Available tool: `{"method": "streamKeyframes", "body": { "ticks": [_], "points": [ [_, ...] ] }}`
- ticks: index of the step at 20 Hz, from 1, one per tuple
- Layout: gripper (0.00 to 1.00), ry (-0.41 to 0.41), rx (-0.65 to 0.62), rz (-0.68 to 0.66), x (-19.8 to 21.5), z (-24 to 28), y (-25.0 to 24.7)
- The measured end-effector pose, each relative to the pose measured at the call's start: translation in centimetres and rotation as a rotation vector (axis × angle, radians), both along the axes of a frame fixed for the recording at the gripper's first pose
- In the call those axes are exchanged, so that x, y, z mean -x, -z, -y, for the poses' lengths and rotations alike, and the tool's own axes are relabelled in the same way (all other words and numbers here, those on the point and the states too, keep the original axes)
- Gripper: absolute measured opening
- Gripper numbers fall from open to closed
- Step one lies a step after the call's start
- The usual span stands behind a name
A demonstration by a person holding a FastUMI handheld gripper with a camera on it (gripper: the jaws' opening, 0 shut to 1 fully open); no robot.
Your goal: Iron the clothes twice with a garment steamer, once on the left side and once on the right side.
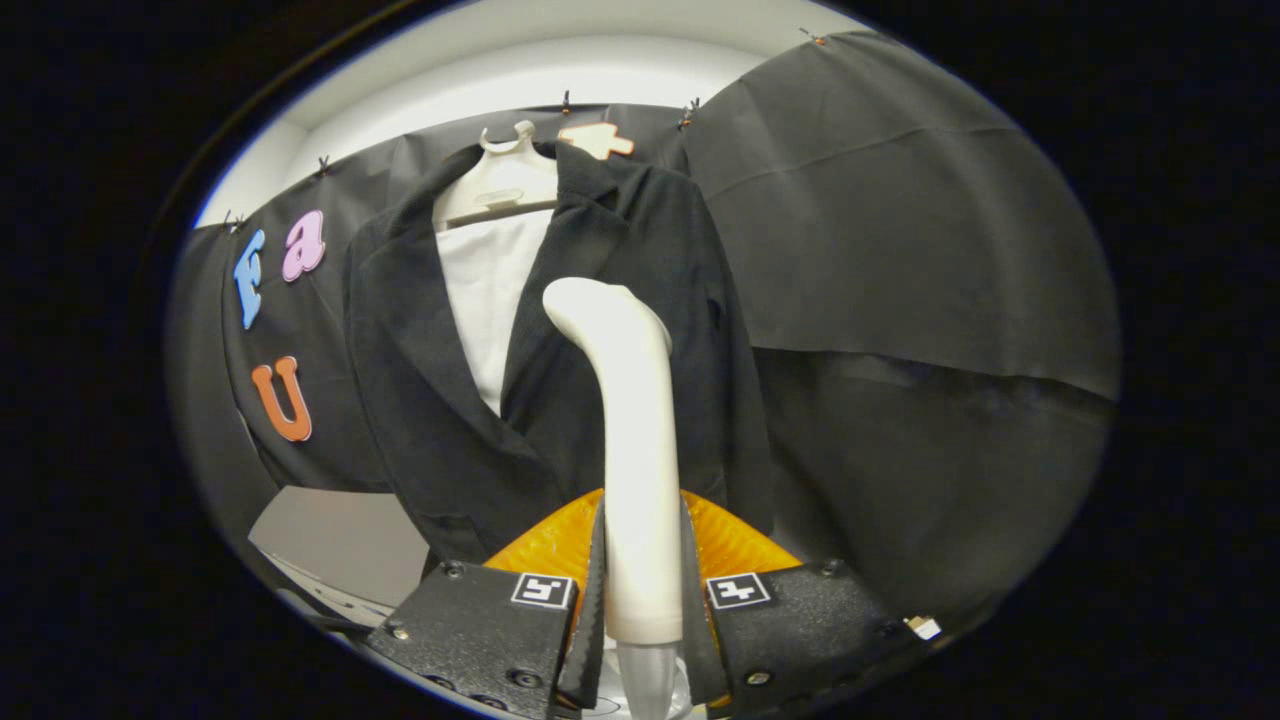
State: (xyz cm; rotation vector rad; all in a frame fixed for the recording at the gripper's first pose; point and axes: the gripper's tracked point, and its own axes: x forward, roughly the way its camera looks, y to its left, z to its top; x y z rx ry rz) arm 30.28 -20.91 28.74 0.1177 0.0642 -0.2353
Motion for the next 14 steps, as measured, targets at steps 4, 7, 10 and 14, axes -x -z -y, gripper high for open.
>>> {"method": "streamKeyframes", "body": {
  "ticks": [4,7,10,14],
  "points": [
    [0.36,-0.002,0.007,-0.032,-0.1,-0.1,2.0],
    [0.36,-0.009,0.022,-0.056,0.2,-0.3,3.7],
    [0.36,-0.023,0.030,-0.089,0.1,-0.7,6.0],
    [0.36,-0.031,0.042,-0.131,-0.1,-1.0,9.1]
  ]
}}
